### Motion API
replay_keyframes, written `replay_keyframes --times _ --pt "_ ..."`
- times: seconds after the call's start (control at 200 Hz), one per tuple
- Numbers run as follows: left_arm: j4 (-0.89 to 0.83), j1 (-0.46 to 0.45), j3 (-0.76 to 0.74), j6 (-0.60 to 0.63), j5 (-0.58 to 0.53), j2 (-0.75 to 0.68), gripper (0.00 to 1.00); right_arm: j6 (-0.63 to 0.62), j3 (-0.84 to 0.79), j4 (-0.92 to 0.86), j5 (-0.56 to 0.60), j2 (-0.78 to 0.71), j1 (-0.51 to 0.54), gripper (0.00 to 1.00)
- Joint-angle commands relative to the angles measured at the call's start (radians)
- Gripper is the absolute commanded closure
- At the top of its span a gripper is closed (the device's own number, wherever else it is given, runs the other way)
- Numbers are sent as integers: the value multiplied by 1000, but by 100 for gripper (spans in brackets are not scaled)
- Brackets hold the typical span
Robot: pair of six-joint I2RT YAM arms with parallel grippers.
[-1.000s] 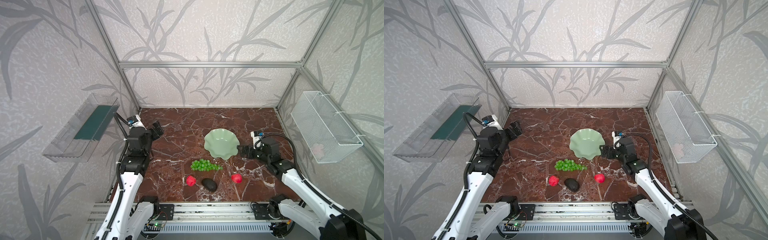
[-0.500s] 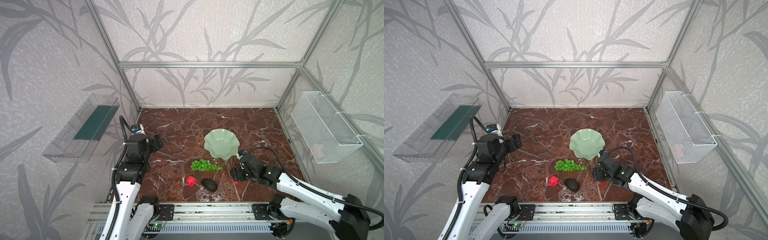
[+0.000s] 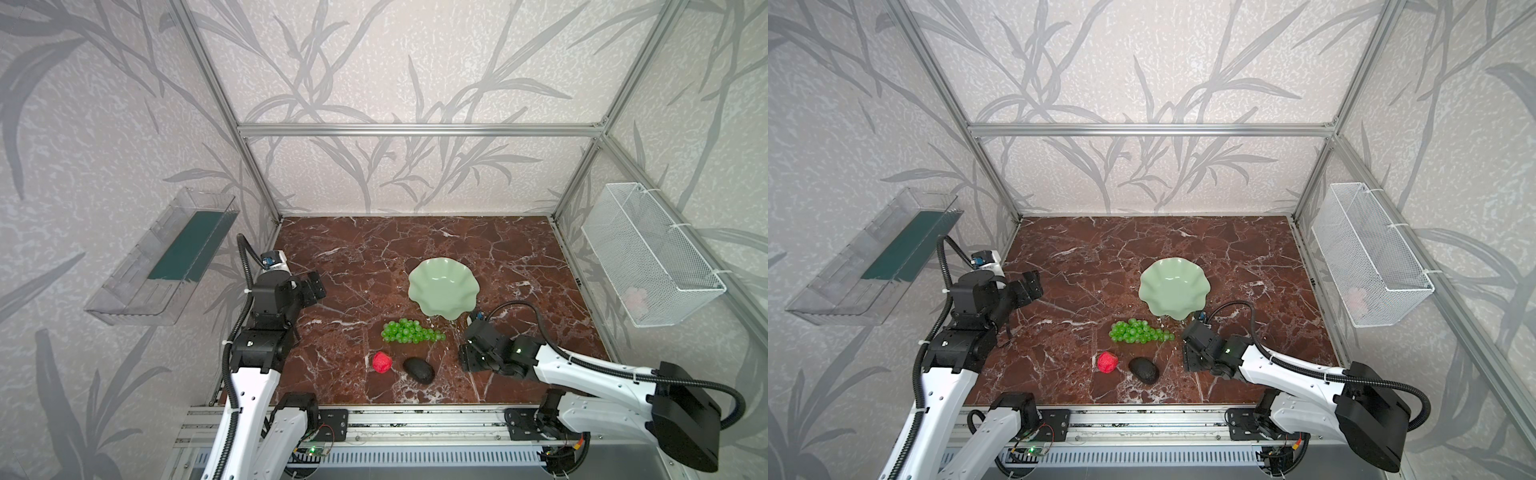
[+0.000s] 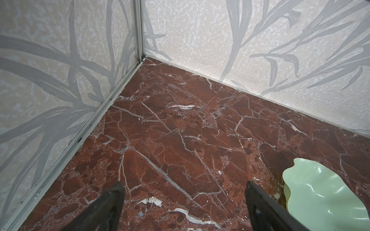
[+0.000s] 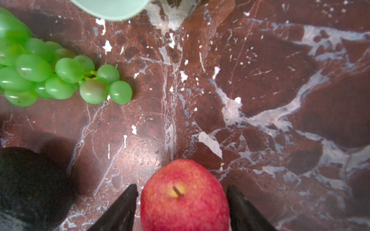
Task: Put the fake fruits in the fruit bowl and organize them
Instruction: 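Reach the right gripper to the red apple nearer the right arm and grasp it, then carry the red apple into the green bowl and open the right gripper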
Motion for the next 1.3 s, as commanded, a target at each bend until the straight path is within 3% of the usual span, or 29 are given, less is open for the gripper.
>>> replay_keyframes --times 0.0,0.16,0.375,0.525,0.685,0.84,1.295 --pt "-26 11 -10 16 1 -6 6 24 -16 11 42 -4 9 35" --pt "-25 16 -12 16 8 -10 6 19 -17 1 80 -53 21 48" --pt "-19 21 -17 13 19 -17 6 -57 71 -78 154 -175 32 53" --pt "-14 30 -19 12 38 -18 6 -188 97 99 269 -204 32 53" --pt "-12 33 -28 8 37 -26 6 -368 151 354 350 -66 22 53" --pt "-9 37 -28 8 38 -28 6 -465 223 538 283 128 -59 53" --pt "1 54 -39 3 39 -31 6 -595 387 766 244 546 -206 52"
